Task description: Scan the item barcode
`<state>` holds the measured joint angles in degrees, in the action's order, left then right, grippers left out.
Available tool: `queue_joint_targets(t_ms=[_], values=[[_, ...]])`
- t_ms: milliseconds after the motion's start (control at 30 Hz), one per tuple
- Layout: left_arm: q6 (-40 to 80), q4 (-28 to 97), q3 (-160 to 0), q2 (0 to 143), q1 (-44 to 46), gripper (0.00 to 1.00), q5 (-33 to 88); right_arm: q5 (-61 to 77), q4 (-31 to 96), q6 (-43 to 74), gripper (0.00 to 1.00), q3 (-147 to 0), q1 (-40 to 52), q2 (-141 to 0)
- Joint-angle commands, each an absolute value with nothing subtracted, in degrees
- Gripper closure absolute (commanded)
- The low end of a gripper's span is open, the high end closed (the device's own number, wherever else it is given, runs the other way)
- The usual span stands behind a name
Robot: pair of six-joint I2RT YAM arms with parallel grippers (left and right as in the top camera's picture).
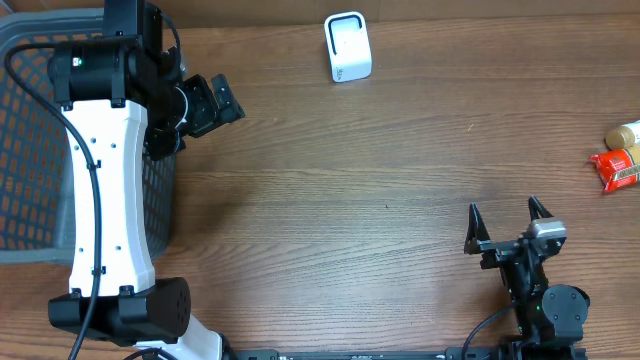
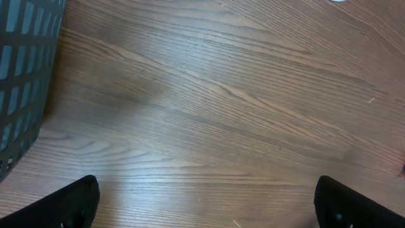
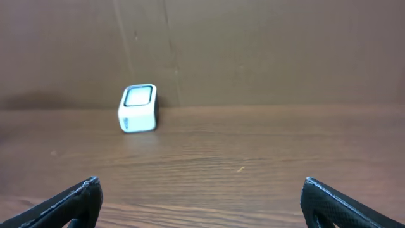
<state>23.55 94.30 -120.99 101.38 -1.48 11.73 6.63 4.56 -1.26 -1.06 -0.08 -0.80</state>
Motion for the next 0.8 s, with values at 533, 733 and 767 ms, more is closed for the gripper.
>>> queue_joint_targets(t_ms=[533, 733, 767], values=[[22.48, 94.24, -120.9, 101.25, -1.06, 0.0, 11.42, 6.46, 4.34, -5.82, 0.0, -0.47, -0.49, -0.16], [22.46, 94.24, -120.9, 101.25, -1.04, 0.0, 11.42, 6.46, 4.34, -5.82, 0.0, -0.47, -0.49, -0.16], [22.48, 94.24, -120.9, 101.25, -1.04, 0.0, 11.42, 6.46, 4.34, -5.82, 0.0, -0.47, -0.49, -0.16]])
